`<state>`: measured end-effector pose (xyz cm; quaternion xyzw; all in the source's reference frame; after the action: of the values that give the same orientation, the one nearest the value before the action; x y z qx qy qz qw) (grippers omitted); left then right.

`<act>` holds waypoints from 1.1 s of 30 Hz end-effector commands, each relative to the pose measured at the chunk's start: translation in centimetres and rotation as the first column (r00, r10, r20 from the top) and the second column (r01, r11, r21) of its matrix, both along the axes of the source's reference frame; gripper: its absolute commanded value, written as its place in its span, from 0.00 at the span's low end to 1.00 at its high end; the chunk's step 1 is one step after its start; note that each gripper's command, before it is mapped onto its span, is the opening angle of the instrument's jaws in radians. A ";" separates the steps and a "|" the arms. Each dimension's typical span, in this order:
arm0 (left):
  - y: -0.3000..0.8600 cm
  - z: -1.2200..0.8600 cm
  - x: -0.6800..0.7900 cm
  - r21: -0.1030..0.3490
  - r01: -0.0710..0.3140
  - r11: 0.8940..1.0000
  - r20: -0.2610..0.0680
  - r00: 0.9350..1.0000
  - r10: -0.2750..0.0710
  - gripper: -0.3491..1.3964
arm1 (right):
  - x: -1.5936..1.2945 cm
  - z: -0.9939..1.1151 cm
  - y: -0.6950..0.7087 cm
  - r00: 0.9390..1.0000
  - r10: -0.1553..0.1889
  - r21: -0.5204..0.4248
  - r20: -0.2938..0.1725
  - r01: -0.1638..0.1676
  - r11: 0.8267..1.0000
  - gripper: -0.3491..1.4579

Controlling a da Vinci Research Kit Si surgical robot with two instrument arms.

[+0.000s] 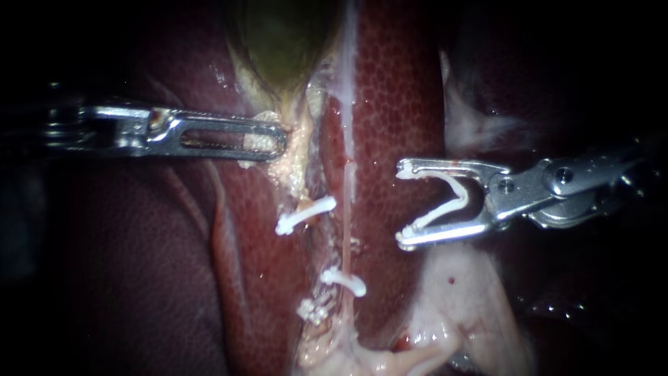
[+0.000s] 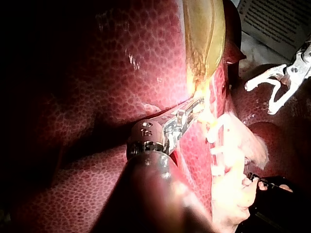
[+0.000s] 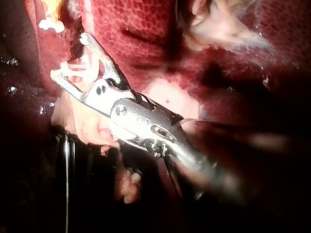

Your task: Clipping second clip right tube

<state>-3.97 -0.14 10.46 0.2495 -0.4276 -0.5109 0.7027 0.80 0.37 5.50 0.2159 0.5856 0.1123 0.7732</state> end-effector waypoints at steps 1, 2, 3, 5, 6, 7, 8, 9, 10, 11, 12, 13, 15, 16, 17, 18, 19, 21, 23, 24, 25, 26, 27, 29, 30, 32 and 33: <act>0.00 -0.01 0.00 0.000 0.000 1.000 0.000 1.000 0.000 0.00 | 0.00 0.00 0.00 1.000 -0.001 0.000 0.002 0.001 1.000 0.52; 0.00 -0.01 0.01 0.000 0.000 1.000 0.000 1.000 0.000 0.00 | 0.00 0.00 -0.01 1.000 -0.002 0.000 0.002 0.002 1.000 0.52; 0.01 -0.02 0.02 0.001 -0.001 1.000 0.001 1.000 0.001 0.00 | 0.00 0.00 -0.01 1.000 -0.002 0.000 0.002 0.002 1.000 0.52; 0.02 -0.05 0.04 0.003 -0.003 1.000 0.003 1.000 0.003 0.00 | 0.00 0.00 -0.01 1.000 -0.001 0.000 0.002 0.001 1.000 0.52; 0.03 -0.07 0.06 0.004 -0.004 1.000 0.004 1.000 0.004 0.00 | 0.01 0.00 -0.01 1.000 -0.001 0.000 0.002 0.001 1.000 0.52; 0.05 -0.09 0.09 0.007 -0.007 1.000 0.007 1.000 0.007 0.00 | 0.01 0.00 -0.01 1.000 -0.001 -0.001 0.002 0.001 1.000 0.52; 0.07 -0.13 0.12 0.010 -0.009 1.000 0.009 1.000 0.009 0.00 | 0.01 0.01 -0.01 1.000 -0.001 -0.001 0.003 0.001 1.000 0.52; 0.09 -0.17 0.15 0.011 -0.008 1.000 0.008 1.000 0.008 0.00 | 0.02 0.01 -0.01 1.000 -0.001 -0.001 0.003 0.001 1.000 0.52; 0.11 -0.21 0.18 0.012 -0.005 1.000 0.006 1.000 0.005 0.00 | 0.02 0.01 -0.01 1.000 -0.001 -0.001 0.003 0.001 1.000 0.52; 0.14 -0.27 0.21 0.013 -0.003 1.000 0.005 1.000 0.003 0.00 | 0.02 0.01 -0.01 1.000 -0.003 0.000 0.001 0.003 1.000 0.52; 0.16 -0.31 0.24 0.016 -0.003 1.000 0.002 1.000 0.003 0.00 | 0.02 0.01 -0.02 1.000 -0.003 0.000 0.001 0.003 1.000 0.52; 0.18 -0.35 0.27 0.016 0.001 1.000 0.002 1.000 -0.001 0.00 | 0.02 0.01 -0.01 1.000 -0.003 0.000 0.001 0.003 1.000 0.52; 0.23 -0.46 0.33 0.016 0.012 1.000 0.008 1.000 -0.012 0.00 | 0.03 0.01 -0.01 1.000 -0.003 0.000 0.001 0.003 1.000 0.52; 0.25 -0.51 0.36 0.015 0.018 1.000 0.010 1.000 -0.018 0.00 | 0.03 0.01 -0.01 1.000 -0.003 0.000 0.001 0.003 1.000 0.52; 0.27 -0.56 0.39 0.019 0.026 0.999 0.010 1.000 -0.026 0.00 | 0.03 0.01 -0.01 1.000 -0.003 0.000 0.001 0.003 1.000 0.52; 0.29 -0.61 0.43 0.019 0.032 0.999 0.012 0.999 -0.032 0.00 | 0.03 0.01 -0.01 1.000 -0.003 0.000 0.001 0.003 1.000 0.52; 0.30 -0.65 0.45 0.013 0.034 0.999 0.015 0.999 -0.034 0.00 | 0.03 0.01 -0.01 1.000 -0.003 0.000 0.001 0.003 1.000 0.52; 0.32 -0.71 0.49 0.008 0.038 0.999 0.017 0.999 -0.038 0.00 | 0.03 0.02 -0.02 1.000 -0.003 -0.001 0.001 0.003 1.000 0.52; 0.34 -0.74 0.52 0.008 0.041 0.999 0.018 0.999 -0.041 0.00 | 0.04 0.02 -0.02 1.000 -0.004 -0.007 0.000 0.004 1.000 0.52; 0.34 -0.74 0.53 0.008 0.041 0.999 0.018 0.999 -0.041 0.00 | 0.04 0.03 -0.03 1.000 -0.004 -0.007 0.000 0.004 1.000 0.52; 0.34 -0.75 0.53 0.008 0.041 0.999 0.018 0.999 -0.041 0.00 | 0.05 0.04 -0.03 1.000 -0.006 -0.007 -0.001 0.006 1.000 0.52; 0.34 -0.74 0.54 0.008 0.041 0.999 0.018 0.999 -0.041 0.00 | 0.05 0.05 -0.04 1.000 -0.006 -0.007 -0.001 0.006 1.000 0.52; 0.33 -0.74 0.53 0.008 0.041 0.999 0.018 0.999 -0.041 0.00 | 0.06 0.06 -0.05 1.000 -0.007 -0.002 -0.002 0.007 1.000 0.52; 0.33 -0.73 0.53 0.007 0.041 0.999 0.018 0.999 -0.041 0.00 | 0.07 0.10 -0.08 1.000 -0.012 0.003 -0.006 0.012 1.000 0.52; 0.32 -0.73 0.53 0.007 0.041 0.999 0.018 0.999 -0.041 0.00 | 0.09 0.14 -0.10 1.000 -0.011 0.014 -0.009 0.012 1.000 0.52; 0.32 -0.73 0.53 0.007 0.041 0.999 0.018 0.999 -0.041 0.00 | 0.11 0.21 -0.16 1.000 -0.020 0.029 -0.008 0.020 0.999 0.51; 0.33 -0.73 0.53 0.007 0.041 0.999 0.018 0.999 -0.041 0.00 | 0.14 0.27 -0.20 1.000 -0.026 0.042 0.003 0.026 0.999 0.51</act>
<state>-3.44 0.19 9.72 0.2479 -0.4374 -0.5245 0.6872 0.96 0.13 5.80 0.2425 0.5760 0.1162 0.7720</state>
